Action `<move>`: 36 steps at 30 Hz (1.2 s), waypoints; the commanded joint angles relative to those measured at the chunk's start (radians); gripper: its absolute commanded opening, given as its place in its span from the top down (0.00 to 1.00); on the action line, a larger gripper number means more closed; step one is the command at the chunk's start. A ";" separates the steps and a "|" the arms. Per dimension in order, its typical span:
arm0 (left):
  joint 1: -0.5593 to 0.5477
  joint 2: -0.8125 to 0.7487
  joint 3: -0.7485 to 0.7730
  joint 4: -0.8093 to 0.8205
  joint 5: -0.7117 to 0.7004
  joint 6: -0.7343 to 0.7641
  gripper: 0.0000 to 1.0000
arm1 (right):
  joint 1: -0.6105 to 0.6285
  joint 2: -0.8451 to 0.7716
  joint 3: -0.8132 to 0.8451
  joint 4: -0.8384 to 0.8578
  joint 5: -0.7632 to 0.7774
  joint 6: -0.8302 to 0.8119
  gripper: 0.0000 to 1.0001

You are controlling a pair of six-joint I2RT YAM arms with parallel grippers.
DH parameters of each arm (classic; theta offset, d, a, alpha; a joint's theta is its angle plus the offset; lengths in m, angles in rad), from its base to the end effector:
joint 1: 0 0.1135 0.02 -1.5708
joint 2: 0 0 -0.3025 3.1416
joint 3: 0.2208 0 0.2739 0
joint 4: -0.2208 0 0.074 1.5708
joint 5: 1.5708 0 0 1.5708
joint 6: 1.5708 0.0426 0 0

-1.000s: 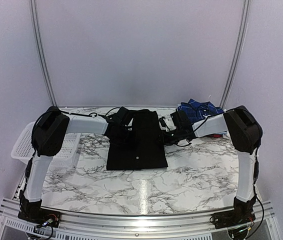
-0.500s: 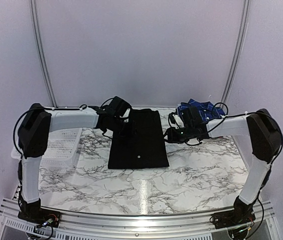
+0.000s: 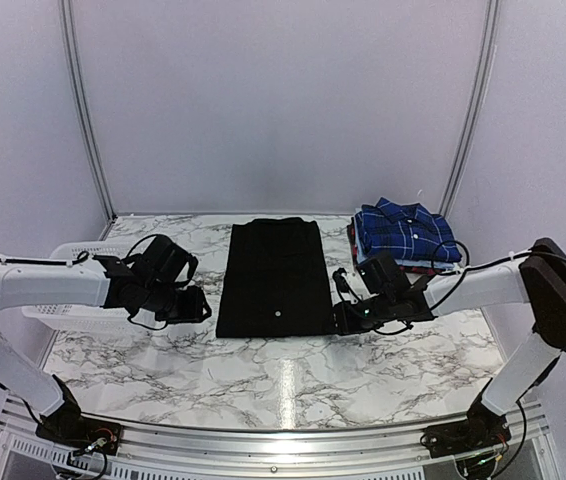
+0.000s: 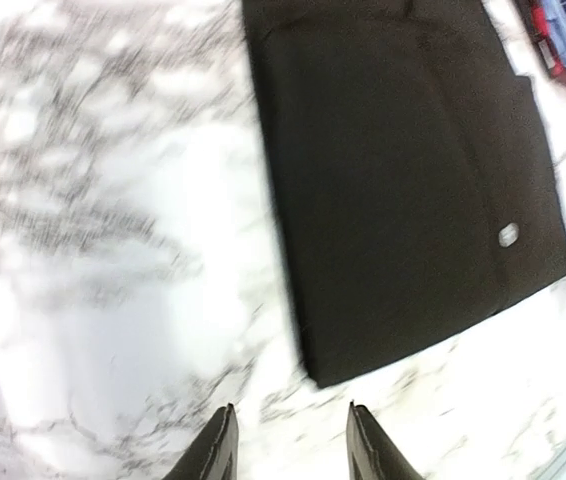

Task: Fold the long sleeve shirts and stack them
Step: Smooth out the 2/3-rectangle-folded shirt at the center of the board, then pick up the 2/3-rectangle-folded shirt from the center of the board.

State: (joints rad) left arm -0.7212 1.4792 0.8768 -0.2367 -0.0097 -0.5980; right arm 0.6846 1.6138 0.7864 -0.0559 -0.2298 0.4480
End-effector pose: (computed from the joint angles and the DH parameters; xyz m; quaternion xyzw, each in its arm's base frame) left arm 0.2439 -0.2139 0.2260 0.0558 0.9321 -0.2156 0.2855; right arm 0.2505 0.2170 0.1703 -0.1487 0.9242 0.2707 0.2246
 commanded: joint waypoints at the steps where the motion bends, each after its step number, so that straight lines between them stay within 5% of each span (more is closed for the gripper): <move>1: 0.000 -0.071 -0.092 0.047 -0.027 -0.053 0.62 | 0.024 -0.014 0.014 0.042 0.050 0.040 0.66; 9: -0.001 -0.061 -0.135 0.076 -0.020 -0.067 0.64 | 0.050 0.046 -0.011 -0.010 0.158 0.045 0.74; 27: -0.092 0.080 -0.104 0.098 -0.003 -0.010 0.65 | 0.059 -0.097 -0.136 0.016 0.170 -0.014 0.68; 36: -0.119 0.155 -0.061 0.093 -0.044 0.026 0.66 | 0.109 -0.046 -0.103 0.028 0.201 -0.084 0.68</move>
State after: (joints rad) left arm -0.8337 1.6073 0.7830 -0.1532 -0.0174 -0.6033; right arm 0.7628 1.5372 0.6430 -0.0372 -0.0631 0.4107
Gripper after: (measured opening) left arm 0.346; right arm 0.320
